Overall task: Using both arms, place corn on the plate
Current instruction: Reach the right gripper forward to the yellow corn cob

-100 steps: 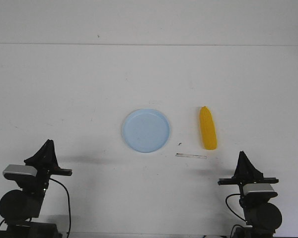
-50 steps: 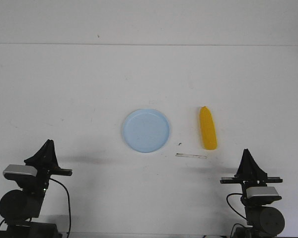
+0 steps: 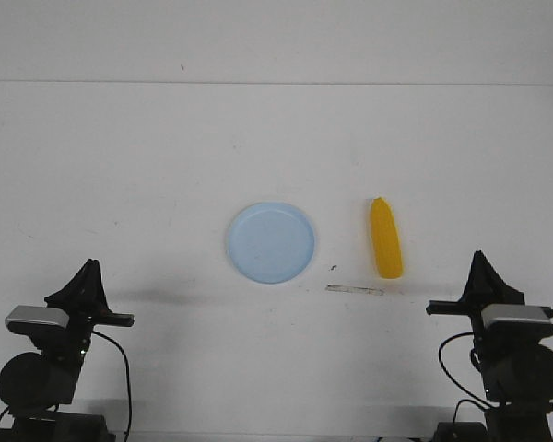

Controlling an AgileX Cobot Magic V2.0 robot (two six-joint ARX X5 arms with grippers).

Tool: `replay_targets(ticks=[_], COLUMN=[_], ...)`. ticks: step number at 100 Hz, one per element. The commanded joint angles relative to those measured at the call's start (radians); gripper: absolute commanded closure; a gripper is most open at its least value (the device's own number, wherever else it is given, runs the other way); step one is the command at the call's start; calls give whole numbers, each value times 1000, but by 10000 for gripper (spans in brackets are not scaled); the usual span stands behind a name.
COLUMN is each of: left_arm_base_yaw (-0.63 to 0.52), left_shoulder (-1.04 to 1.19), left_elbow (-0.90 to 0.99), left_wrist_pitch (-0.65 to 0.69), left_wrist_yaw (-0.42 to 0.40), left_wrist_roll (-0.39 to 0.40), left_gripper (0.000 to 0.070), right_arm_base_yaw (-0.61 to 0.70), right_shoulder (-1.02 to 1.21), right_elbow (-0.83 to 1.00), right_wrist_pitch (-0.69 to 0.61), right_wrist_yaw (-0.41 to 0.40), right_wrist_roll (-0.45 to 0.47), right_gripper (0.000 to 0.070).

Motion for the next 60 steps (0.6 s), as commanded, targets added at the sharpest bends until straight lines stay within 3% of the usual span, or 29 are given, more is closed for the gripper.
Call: replay_targets(ticks=[1,27,60], left_arm_base_yaw=[1,1,1], left_shoulder=[-3,-3,-3], left_elbow=[10,10,10], left_wrist_pitch=[14,14,13], left_wrist_yaw=[2,2,2], left_wrist_roll=[10,10,10], left_gripper=[699,699,699], right_arm_base_yaw=[9,82,140], right_shoulder=[104,499,948], right_elbow=[50,256,692], right_wrist_pitch=[-11,-77,-525], right_wrist_yaw=[-2,3,-6], right_wrist_roll=[-6,2,139], right_gripper=[694,694,693])
